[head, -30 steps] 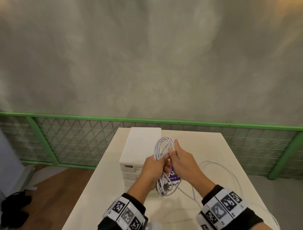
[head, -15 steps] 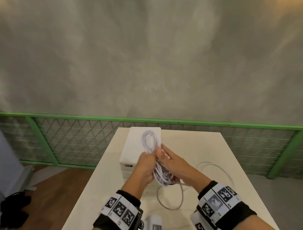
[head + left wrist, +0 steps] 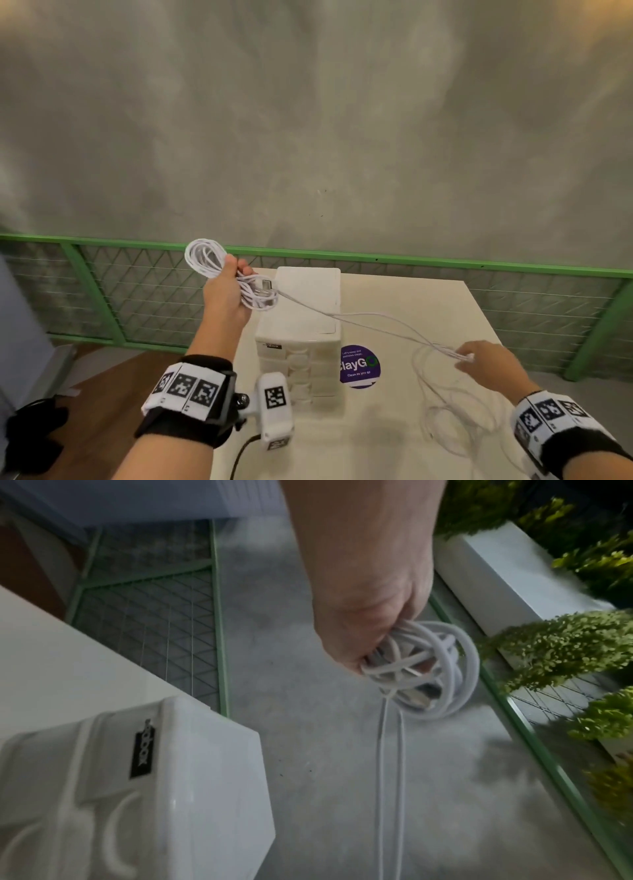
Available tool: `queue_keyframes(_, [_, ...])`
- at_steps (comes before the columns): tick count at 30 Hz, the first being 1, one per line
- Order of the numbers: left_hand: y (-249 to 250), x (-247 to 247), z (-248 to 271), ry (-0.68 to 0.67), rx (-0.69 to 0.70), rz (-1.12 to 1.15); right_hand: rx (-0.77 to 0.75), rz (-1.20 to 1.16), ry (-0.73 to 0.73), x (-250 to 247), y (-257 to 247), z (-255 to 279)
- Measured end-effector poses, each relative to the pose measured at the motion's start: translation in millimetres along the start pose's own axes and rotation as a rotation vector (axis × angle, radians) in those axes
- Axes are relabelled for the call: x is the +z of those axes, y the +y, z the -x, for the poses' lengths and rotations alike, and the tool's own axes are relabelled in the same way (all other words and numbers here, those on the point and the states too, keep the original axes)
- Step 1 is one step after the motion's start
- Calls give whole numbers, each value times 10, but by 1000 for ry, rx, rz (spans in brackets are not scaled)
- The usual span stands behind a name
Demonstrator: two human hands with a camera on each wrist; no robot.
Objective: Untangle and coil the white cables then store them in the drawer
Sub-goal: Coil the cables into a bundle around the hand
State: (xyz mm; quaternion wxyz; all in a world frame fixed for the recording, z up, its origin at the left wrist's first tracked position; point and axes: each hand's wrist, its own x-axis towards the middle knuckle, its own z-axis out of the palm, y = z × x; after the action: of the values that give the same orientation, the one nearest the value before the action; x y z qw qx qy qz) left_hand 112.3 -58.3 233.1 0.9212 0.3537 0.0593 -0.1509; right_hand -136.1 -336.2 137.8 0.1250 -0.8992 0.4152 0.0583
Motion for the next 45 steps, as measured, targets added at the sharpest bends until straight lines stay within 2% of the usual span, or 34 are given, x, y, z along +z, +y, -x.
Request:
queue_keyframes(3, [-115, 41, 100, -55, -5, -99, -23, 13, -236, -44, -89, 1])
queue_keyframes(5, [-290, 75, 201, -104, -48, -187, -183, -35, -358, -174, -435, 142])
queue_keyframes(6, [-382, 99, 260, -135, -66, -224, -293, -122, -365, -257, -651, 246])
queue_keyframes(8, [-546, 159, 379, -201, -87, -284, -492, -473, -344, -409, -1075, 469])
queue_keyframes(10, [-664, 198, 483, -252, -111, -348, -553, -900, -326, -487, -1426, 662])
queue_keyframes(11, [-703, 210, 525, -273, -124, -374, -559, -1006, -277, -489, -1562, 718])
queue_keyframes(12, [-726, 211, 558, -283, -131, -400, -562, -988, -183, -486, -1683, 754])
queue_keyframes(15, [-778, 189, 618, -289, -103, -544, -542, -626, 148, -478, -1880, 745])
queue_keyframes(17, [-817, 168, 666, -318, -88, -642, -522, -512, 207, -509, -1942, 702])
queue_keyframes(20, [-851, 120, 710, -372, -132, -719, -514, -544, 235, -551, -1981, 647])
queue_keyframes(25, [-818, 107, 759, -490, -262, -695, -486, -706, 119, -611, -1932, 595])
queue_keyframes(27, [-796, 108, 779, -568, -303, -723, -458, -849, 23, -629, -1893, 601])
queue_keyframes(30, [-783, 102, 778, -653, -386, -683, -406, -1168, -194, -670, -1809, 636])
queue_keyframes(32, [-801, 110, 775, -681, -403, -666, -395, -1247, -243, -696, -1764, 624])
queue_keyframes(35, [-854, 117, 801, -737, -406, -749, -396, -1220, -253, -747, -1732, 577])
queue_keyframes(38, [-898, 111, 835, -822, -441, -834, -505, -1182, -278, -838, -1695, 521])
queue_keyframes(41, [-921, 128, 851, -873, -468, -858, -420, -1125, -276, -905, -1712, 485])
queue_keyframes(43, [-928, 142, 849, -859, -446, -858, -357, -1115, -257, -885, -1738, 447])
queue_keyframes(45, [-920, 144, 812, -777, -433, -765, -355, -1124, -246, -851, -1756, 381])
